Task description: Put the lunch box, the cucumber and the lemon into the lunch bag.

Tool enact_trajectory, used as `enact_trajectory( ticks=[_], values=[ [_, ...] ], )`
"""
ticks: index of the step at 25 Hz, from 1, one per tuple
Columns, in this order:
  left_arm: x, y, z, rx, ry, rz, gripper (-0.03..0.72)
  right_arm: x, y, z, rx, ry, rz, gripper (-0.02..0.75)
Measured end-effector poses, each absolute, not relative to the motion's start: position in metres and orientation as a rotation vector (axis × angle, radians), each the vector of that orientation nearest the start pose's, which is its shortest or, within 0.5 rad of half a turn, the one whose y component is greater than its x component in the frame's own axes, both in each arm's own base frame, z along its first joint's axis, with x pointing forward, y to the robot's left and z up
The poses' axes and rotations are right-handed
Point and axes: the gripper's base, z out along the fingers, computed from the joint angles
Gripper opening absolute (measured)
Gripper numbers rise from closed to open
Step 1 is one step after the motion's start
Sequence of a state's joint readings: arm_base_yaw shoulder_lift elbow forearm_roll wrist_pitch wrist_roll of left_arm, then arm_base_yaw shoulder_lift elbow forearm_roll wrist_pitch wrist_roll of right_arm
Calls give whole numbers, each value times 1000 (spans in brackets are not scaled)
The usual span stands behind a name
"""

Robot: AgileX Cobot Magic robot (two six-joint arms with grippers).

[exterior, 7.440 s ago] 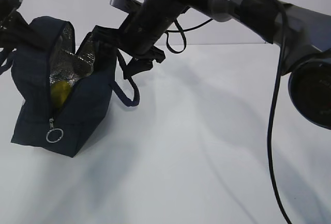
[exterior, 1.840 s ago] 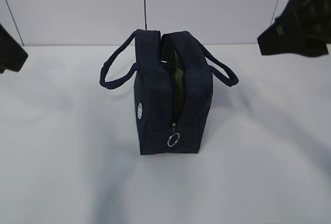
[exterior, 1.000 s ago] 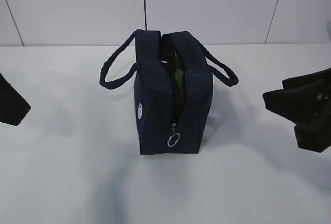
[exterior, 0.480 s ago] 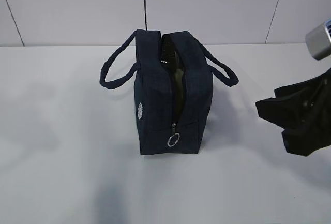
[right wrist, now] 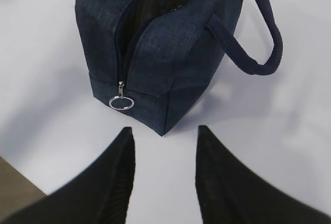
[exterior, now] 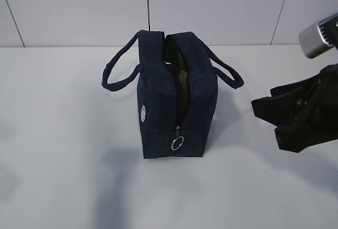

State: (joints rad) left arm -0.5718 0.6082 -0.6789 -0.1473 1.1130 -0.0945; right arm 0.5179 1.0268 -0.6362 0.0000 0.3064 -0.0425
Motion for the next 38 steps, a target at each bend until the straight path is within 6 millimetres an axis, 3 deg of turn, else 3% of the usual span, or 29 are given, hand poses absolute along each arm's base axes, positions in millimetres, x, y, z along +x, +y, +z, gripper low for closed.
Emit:
enact_trajectory(
  ticks=[4, 12, 16, 22, 27, 38],
  values=[
    [68, -54, 299, 551, 2397, -446, 133, 181, 104, 279, -570, 2107, 305, 296],
    [80, -55, 292, 552, 2345, -373, 135, 189, 112, 268, -482, 2174, 388, 296],
    [86, -56, 297, 545, 2257, -352, 146, 195, 114, 252, -454, 2110, 383, 296],
    [90, -58, 303, 528, 2172, -368, 153, 184, 105, 222, -420, 2025, 368, 297],
    [95, -61, 308, 510, 2108, -388, 155, 181, 103, 214, -418, 2025, 362, 297],
    [116, -73, 300, 531, 2131, -353, 164, 203, 131, 176, -753, 1891, 349, 296]
  ],
)
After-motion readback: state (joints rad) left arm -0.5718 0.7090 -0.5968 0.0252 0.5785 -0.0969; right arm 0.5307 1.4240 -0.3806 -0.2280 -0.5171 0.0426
